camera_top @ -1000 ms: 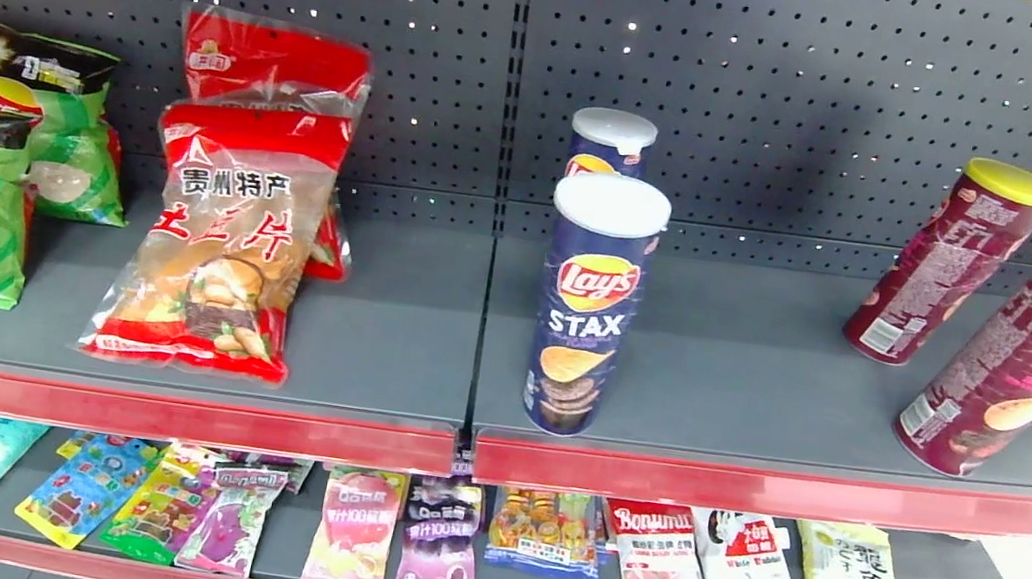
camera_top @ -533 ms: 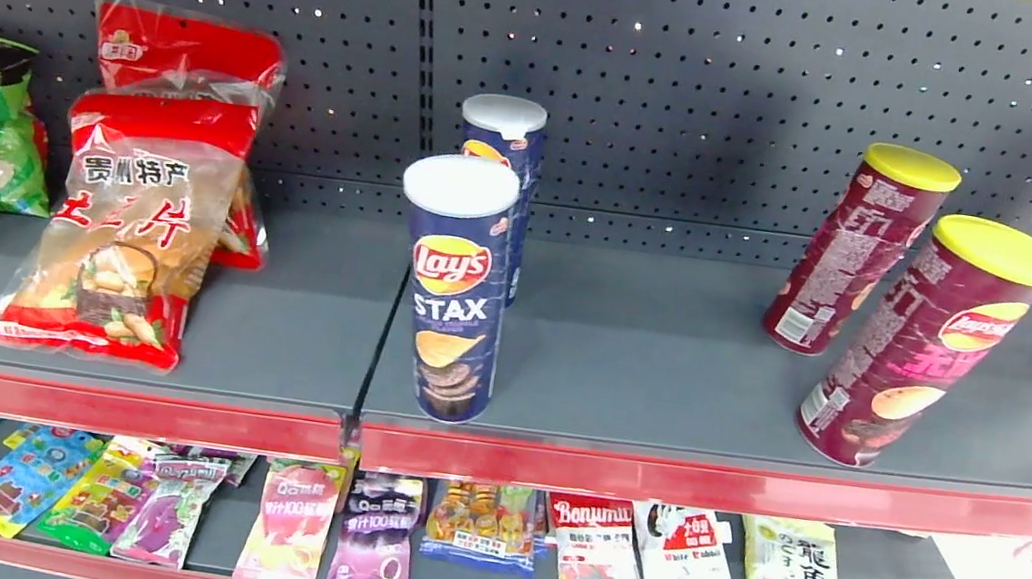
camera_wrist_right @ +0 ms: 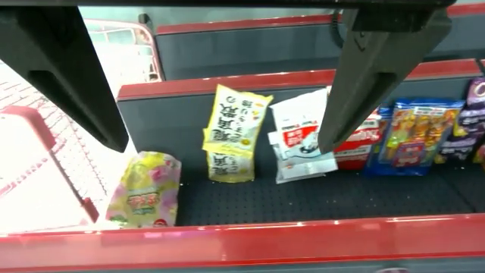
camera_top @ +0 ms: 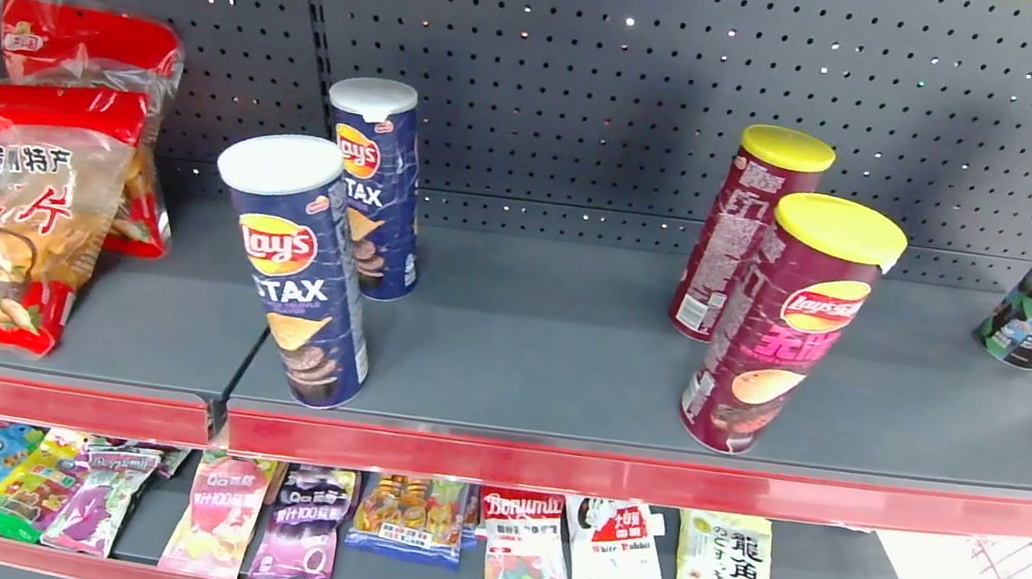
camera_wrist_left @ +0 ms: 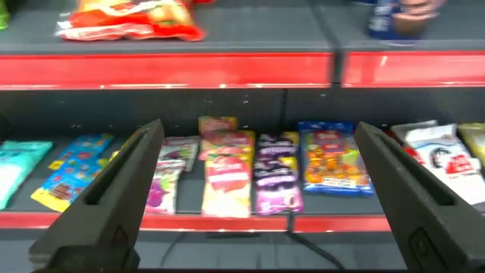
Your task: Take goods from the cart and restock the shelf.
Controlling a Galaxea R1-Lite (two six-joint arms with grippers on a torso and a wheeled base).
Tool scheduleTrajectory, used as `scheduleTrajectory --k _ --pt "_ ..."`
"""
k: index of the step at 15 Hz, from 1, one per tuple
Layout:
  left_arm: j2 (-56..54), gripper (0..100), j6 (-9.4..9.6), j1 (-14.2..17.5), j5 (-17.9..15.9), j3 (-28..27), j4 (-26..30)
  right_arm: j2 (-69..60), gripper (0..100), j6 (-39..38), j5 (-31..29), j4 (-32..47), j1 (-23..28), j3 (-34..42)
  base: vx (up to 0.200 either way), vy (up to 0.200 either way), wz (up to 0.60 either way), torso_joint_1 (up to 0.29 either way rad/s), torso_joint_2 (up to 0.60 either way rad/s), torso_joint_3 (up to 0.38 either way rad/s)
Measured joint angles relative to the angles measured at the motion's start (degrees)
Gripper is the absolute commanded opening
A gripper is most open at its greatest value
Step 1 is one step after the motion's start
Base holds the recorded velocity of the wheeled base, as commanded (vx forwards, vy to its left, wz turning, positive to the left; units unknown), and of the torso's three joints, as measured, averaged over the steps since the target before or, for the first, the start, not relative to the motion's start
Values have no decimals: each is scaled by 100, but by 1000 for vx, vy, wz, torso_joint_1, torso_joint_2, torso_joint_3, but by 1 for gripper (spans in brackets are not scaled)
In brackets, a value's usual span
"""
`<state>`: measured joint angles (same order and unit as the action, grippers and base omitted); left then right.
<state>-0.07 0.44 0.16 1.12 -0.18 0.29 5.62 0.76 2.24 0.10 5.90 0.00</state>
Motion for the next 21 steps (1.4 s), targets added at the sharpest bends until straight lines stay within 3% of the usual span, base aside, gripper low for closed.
scheduleTrajectory --k 11,21 --pt "0 100 0 0 -1 0 -5 0 100 2 2 0 0 0 0 -200 0 3 3 1" --pt "0 100 2 -2 0 0 -2 0 100 0 2 0 7 0 0 0 0 0 0 0"
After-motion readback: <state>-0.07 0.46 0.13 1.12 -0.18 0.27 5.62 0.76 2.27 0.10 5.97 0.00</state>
